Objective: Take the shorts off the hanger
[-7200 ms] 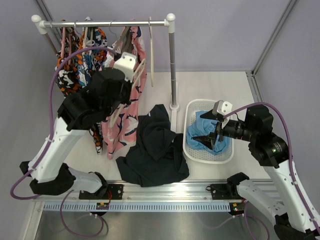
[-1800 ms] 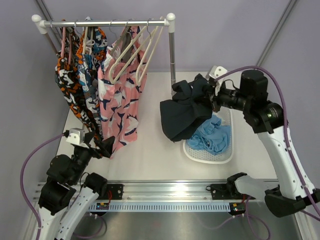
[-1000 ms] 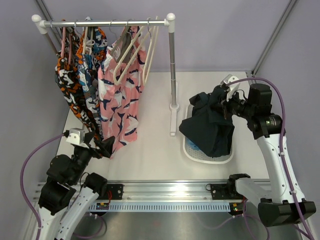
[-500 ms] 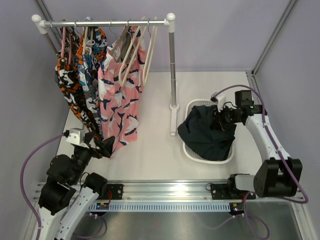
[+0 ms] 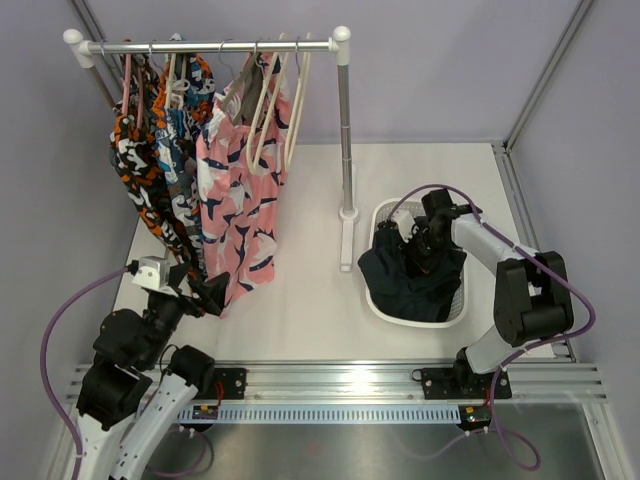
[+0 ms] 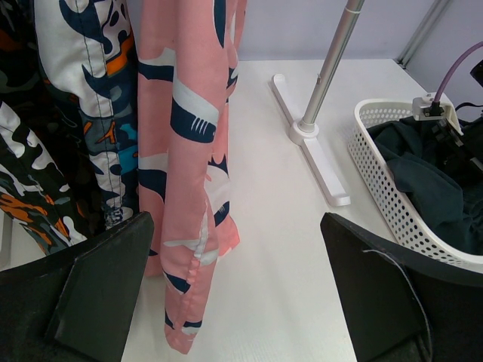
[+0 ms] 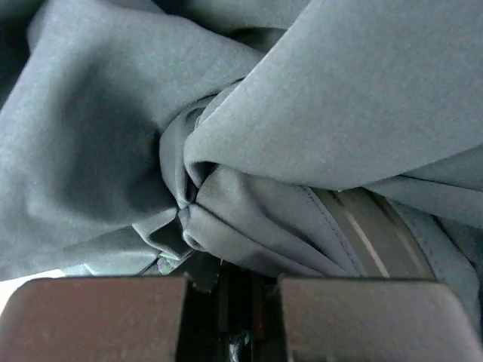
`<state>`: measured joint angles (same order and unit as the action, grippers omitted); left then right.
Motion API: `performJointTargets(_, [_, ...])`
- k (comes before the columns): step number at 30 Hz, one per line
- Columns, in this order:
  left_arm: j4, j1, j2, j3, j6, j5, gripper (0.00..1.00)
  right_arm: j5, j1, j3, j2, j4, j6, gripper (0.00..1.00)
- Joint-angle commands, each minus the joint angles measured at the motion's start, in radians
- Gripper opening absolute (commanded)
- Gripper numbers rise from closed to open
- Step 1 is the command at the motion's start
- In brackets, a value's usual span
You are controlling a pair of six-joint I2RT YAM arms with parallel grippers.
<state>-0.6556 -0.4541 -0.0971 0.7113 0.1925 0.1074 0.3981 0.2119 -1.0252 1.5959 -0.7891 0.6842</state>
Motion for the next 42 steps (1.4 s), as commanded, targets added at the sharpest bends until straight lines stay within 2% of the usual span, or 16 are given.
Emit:
performJointTargets(1, [0.050, 0.002, -0.006, -0.003, -0.002, -0.014, 0.99, -0.117, 0.009, 0.047, 0.082, 0.019, 0.032, 0.13])
performJointTargets(4, [0.051, 0.002, -0.006, -0.003, -0.002, -0.015, 0.99, -0.069, 0.009, 0.028, 0.050, -0.022, 0.035, 0.30])
performJointTargets(5, [0.051, 0.002, -0.006, -0.003, -0.002, -0.015, 0.99, -0.050, 0.012, 0.005, 0.003, -0.041, 0.035, 0.39])
performJointTargets(7, [0.053, 0.002, -0.007, -0.004, -0.002, -0.018, 0.99, -0.007, 0.012, -0.031, -0.057, -0.108, 0.034, 0.48])
performJointTargets(12, [0.056, 0.002, -0.007, -0.001, -0.004, -0.023, 0.99, 0.048, -0.005, -0.252, -0.243, -0.260, 0.005, 0.79])
performJointTargets(15, [0.056, 0.002, -0.001, -0.001, -0.004, -0.023, 0.99, 0.056, -0.011, -0.358, -0.307, -0.297, -0.023, 0.88])
performJointTargets(21, [0.060, 0.002, 0.000, 0.000, -0.005, -0.031, 0.99, 0.080, -0.014, -0.417, -0.373, -0.306, -0.054, 0.91])
performJointTargets(24, [0.060, 0.002, 0.002, 0.001, -0.008, -0.032, 0.99, 0.177, -0.016, -0.374, -0.416, -0.251, -0.078, 0.94])
performJointTargets(26, [0.063, 0.002, 0.000, 0.000, -0.010, -0.035, 0.99, 0.315, -0.014, -0.298, -0.480, -0.205, -0.092, 0.99])
performJointTargets(28, [0.068, 0.002, 0.005, 0.005, -0.008, -0.044, 0.99, 0.433, -0.014, -0.189, -0.584, -0.075, -0.135, 0.99])
performJointTargets(29, [0.068, 0.002, 0.007, 0.005, -0.005, -0.046, 0.99, 0.444, -0.014, -0.152, -0.620, -0.011, -0.225, 1.00])
performJointTargets(30, [0.067, 0.002, 0.008, 0.008, 0.001, -0.049, 0.99, 0.443, -0.016, -0.121, -0.657, 0.107, -0.259, 1.00])
performJointTargets(33, [0.057, 0.002, 0.002, 0.028, 0.024, -0.078, 0.99, 0.337, -0.014, -0.033, -0.767, 0.232, -0.377, 0.99])
performJointTargets(34, [0.056, 0.002, 0.000, 0.045, 0.039, -0.086, 0.99, 0.285, -0.014, -0.018, -0.790, 0.237, -0.393, 0.99])
performJointTargets(36, [0.051, 0.002, -0.019, 0.069, 0.053, -0.101, 0.99, 0.292, -0.014, -0.024, -0.795, 0.188, -0.373, 1.00])
performJointTargets(42, [0.053, 0.002, -0.186, 0.227, 0.078, -0.231, 0.99, 0.467, -0.029, 0.019, -0.838, 0.171, -0.331, 0.99])
